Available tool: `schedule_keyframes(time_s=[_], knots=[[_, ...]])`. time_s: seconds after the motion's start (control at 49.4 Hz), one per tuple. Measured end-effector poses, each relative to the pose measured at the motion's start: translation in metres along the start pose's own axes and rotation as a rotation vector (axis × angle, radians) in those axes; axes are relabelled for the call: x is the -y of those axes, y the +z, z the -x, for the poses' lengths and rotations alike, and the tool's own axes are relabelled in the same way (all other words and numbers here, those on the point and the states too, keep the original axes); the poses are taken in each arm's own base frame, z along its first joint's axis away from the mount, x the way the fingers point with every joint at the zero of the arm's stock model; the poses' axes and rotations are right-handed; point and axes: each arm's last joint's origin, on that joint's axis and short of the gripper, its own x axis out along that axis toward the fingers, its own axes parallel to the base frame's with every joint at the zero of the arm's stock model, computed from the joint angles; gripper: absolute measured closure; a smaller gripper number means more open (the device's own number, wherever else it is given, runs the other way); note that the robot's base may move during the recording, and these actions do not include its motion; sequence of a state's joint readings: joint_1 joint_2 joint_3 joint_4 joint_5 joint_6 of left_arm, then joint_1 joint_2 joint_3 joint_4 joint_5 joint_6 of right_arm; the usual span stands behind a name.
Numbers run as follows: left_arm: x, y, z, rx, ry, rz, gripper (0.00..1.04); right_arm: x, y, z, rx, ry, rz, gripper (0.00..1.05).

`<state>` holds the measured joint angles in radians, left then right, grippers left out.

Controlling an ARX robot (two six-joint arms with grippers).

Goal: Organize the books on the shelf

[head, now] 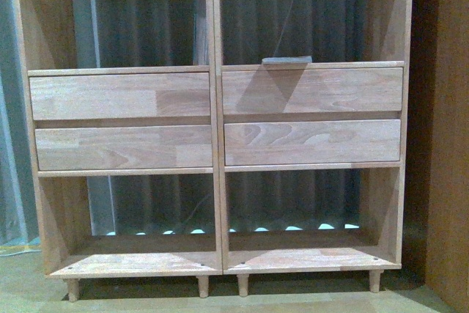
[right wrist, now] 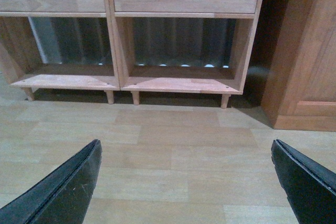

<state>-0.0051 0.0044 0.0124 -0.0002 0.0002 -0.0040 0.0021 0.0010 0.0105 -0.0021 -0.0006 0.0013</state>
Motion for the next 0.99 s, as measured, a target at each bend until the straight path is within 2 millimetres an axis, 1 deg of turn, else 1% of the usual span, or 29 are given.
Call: schedule_keyframes(time_s=[0.992], knots=[[0.0, 0.0, 0.0, 0.0, 0.0, 0.0, 0.07, 0.0, 0.0, 0.0, 0.0, 0.0, 0.0, 0.07]])
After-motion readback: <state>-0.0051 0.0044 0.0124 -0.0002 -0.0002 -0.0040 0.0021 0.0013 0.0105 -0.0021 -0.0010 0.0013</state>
